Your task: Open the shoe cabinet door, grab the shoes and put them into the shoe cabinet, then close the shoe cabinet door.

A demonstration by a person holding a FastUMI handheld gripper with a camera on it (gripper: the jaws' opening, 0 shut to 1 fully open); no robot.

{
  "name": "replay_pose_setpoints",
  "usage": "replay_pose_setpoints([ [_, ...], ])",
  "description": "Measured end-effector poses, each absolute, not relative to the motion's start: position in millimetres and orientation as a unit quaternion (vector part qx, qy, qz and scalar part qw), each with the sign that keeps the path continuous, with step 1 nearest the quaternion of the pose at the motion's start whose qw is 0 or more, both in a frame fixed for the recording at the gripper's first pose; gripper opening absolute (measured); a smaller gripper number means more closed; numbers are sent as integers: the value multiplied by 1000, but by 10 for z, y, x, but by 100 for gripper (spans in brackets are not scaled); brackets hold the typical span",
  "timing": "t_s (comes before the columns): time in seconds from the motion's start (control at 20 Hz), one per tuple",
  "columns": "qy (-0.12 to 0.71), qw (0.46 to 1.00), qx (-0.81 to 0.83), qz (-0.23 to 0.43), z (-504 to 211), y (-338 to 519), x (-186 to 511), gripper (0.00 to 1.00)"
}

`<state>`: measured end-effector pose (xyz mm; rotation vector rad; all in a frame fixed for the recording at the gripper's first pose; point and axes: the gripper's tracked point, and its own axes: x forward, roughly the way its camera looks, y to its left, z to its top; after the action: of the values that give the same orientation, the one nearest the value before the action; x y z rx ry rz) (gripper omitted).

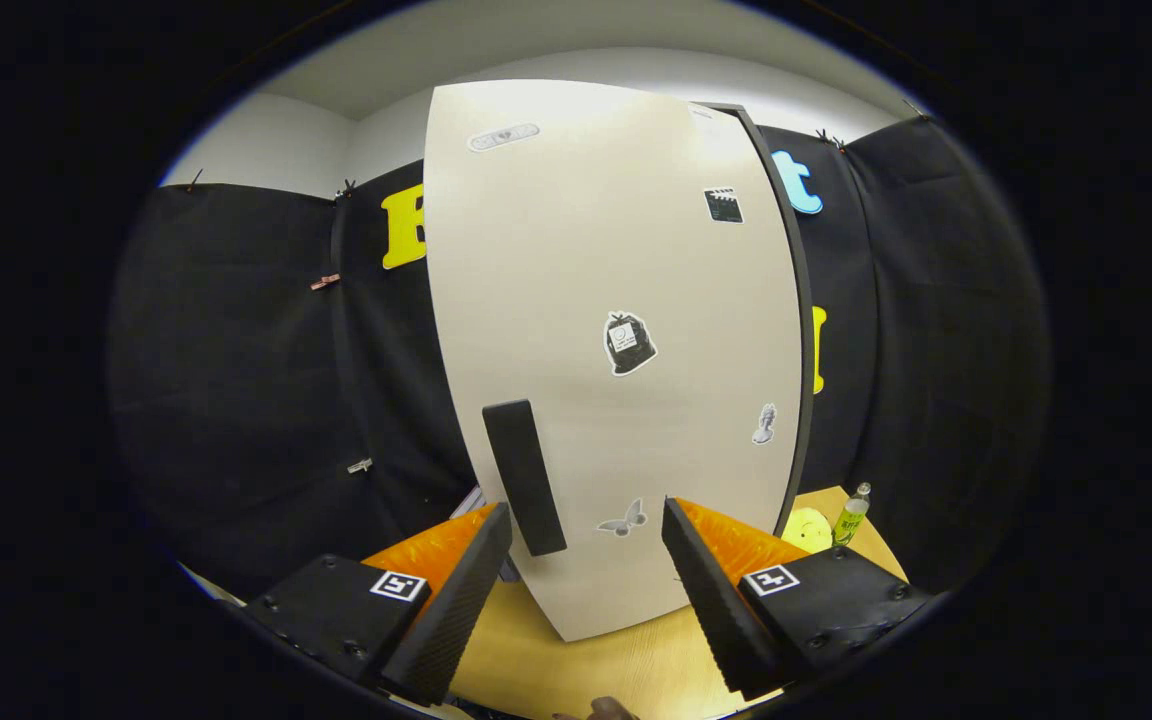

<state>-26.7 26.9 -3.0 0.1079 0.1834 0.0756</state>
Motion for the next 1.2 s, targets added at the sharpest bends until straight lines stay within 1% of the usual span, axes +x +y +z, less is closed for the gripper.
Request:
replay_pose_setpoints([
  [0.7, 84, 995, 40, 25, 59, 211, -426, 99],
  [1.2, 78, 996, 34, 23, 93, 256, -408, 99],
])
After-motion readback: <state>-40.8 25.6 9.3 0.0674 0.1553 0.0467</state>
